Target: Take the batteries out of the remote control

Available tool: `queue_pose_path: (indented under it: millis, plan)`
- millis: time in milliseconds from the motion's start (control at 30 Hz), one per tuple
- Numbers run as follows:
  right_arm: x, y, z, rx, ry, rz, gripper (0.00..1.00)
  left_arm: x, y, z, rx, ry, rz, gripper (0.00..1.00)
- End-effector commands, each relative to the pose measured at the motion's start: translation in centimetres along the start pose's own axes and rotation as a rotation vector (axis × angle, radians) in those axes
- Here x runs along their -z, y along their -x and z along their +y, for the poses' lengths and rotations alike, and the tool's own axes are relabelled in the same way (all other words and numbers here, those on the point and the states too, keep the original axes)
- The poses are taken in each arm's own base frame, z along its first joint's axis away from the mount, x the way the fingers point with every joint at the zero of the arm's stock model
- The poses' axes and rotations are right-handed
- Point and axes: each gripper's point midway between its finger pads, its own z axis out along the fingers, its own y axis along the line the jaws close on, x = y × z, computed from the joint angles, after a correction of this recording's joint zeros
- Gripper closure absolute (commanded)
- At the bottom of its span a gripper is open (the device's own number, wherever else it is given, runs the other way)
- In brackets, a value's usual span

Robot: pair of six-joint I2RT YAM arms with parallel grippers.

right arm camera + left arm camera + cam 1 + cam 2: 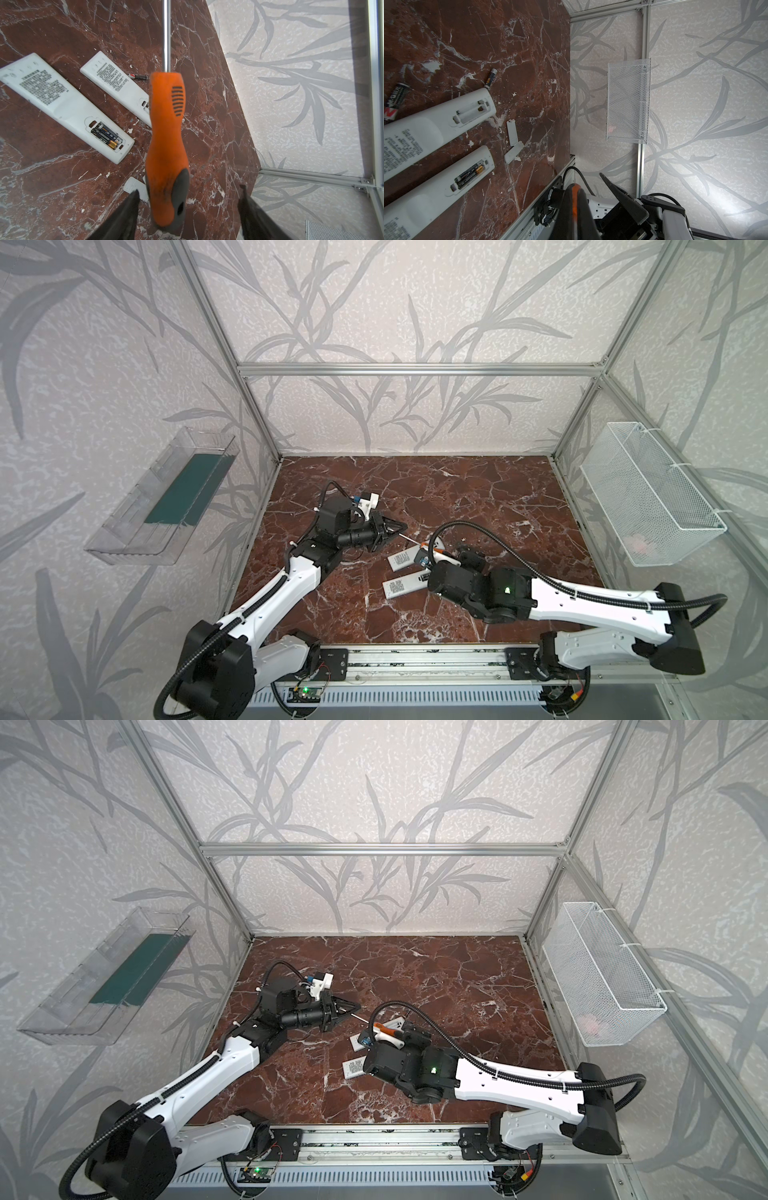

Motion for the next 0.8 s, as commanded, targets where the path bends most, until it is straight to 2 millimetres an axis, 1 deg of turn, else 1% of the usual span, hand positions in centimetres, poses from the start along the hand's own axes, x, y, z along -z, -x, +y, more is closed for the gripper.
queue_pose_path:
  millis: [0,133,233,300,367,433,533,633,700,767]
  plan:
    - [1.4,0.4,-1.2,-0.123,0.025,-0.056,0.17,-0.4,0.6,-1.4,-0.026,-0.048,-0.005,1.0]
    - [2.0,-0.1,-1.9,-0.26,0.109,-0.079,0.11,-0.8,1.4,-1.4,-0.028,-0.047,-0.014,1.0]
    - [2.2,-0.6,-2.9,-0.406,0.181,-0.104,0.07,-1.2,1.7,-1.2,-0.032,-0.046,-0.017,1.0]
    - [2.1,-1.5,-3.8,-0.523,0.226,-0.102,0.04,-1.4,1.9,-0.9,-0.033,-0.044,-0.022,1.0]
    - [1.6,-3.0,-4.9,-0.656,0.263,-0.077,0.02,-1.5,2.0,-0.6,-0.033,-0.048,-0.028,1.0]
    - [1.2,-4.3,-5.3,-0.788,0.33,-0.051,0.0,-1.6,2.1,-0.4,-0.033,-0.06,-0.032,1.0]
    - [0.5,-5.7,-5.5,-0.971,0.429,-0.017,0.01,-1.8,2.1,-0.4,-0.039,-0.085,-0.033,1.0]
    - [-0.2,-5.8,-5.0,-1.149,0.581,-0.016,0.01,-1.9,2.1,-0.5,-0.062,-0.104,-0.027,1.0]
    - [-0.5,-5.2,-4.8,-1.26,0.694,-0.053,0.01,-1.9,2.1,-0.6,-0.07,-0.117,-0.028,1.0]
    - [-0.8,-4.4,-4.9,-1.358,0.811,-0.118,0.01,-1.9,2.2,-1.0,-0.079,-0.147,-0.031,1.0]
